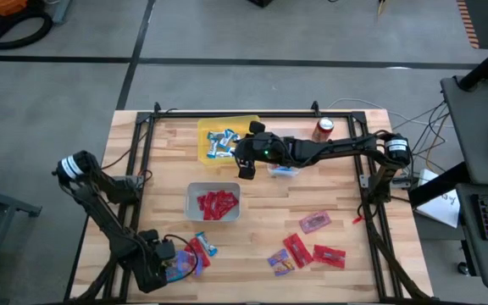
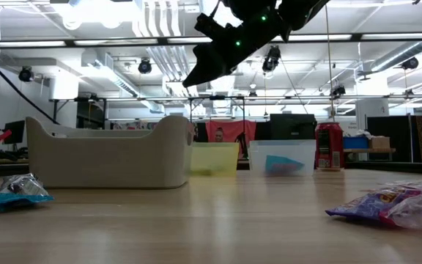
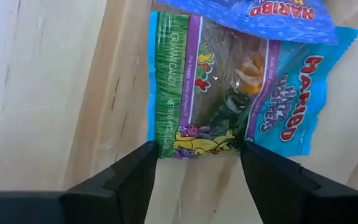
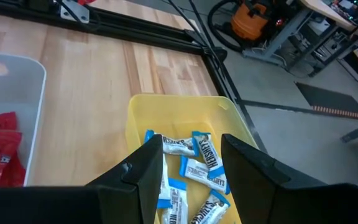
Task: Sort candy
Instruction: Put the blue candy into the transparent bin
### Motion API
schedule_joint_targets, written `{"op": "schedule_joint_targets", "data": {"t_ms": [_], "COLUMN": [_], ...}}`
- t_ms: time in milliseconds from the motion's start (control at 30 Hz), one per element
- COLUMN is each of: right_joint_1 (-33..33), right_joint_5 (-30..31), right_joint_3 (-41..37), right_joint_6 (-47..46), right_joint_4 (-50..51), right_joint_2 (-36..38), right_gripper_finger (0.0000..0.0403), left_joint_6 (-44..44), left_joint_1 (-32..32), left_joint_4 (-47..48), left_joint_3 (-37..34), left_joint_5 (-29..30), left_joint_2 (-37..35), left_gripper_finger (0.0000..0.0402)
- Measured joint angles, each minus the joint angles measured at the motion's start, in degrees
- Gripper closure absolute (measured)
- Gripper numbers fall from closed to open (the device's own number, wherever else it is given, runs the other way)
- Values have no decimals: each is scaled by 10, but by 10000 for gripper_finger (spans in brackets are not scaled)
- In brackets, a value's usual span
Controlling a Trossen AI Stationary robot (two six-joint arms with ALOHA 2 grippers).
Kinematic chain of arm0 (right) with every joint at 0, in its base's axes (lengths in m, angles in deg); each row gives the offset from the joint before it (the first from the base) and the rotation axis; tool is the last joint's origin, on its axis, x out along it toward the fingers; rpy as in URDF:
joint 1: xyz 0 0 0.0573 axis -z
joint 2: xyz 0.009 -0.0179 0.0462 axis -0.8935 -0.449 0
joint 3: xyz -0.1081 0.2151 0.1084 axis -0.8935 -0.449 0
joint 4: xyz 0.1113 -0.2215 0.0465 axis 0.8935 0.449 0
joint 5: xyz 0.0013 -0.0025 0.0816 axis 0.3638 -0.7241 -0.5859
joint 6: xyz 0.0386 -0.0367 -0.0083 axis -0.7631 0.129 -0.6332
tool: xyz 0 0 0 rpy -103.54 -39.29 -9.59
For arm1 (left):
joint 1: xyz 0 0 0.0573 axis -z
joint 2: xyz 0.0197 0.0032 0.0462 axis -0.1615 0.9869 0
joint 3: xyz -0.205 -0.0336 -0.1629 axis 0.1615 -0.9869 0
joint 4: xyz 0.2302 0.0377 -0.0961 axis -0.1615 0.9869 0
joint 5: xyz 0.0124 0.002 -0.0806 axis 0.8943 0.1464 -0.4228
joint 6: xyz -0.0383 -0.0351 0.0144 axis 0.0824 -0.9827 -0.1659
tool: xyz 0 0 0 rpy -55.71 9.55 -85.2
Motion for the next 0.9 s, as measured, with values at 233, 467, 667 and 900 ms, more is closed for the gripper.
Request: {"op": "schedule_joint_targets", "data": {"t_ms": [233,467,667,900], "right_joint_1": [0,-1,-13,-41], "right_joint_5": [0,0,1,0], "right_joint_3": [0,0,4,16], "right_joint_6": [-7,-25,-26,-13], "right_joint_4": [0,16,17,18], "right_joint_2": [0,0,0,3], "right_gripper_finger": [248,253,265,277], "left_joint_6": [0,0,-3,-4], "left_joint_1": [0,0,1,1], "left_joint_4": [3,5,6,28], "left_joint_3": [1,-1,-3,-5], "left_joint_5": [4,16,16,64], "left_joint_2": [20,20,1,-60], "left_gripper_finger": [225,340,393,401]}}
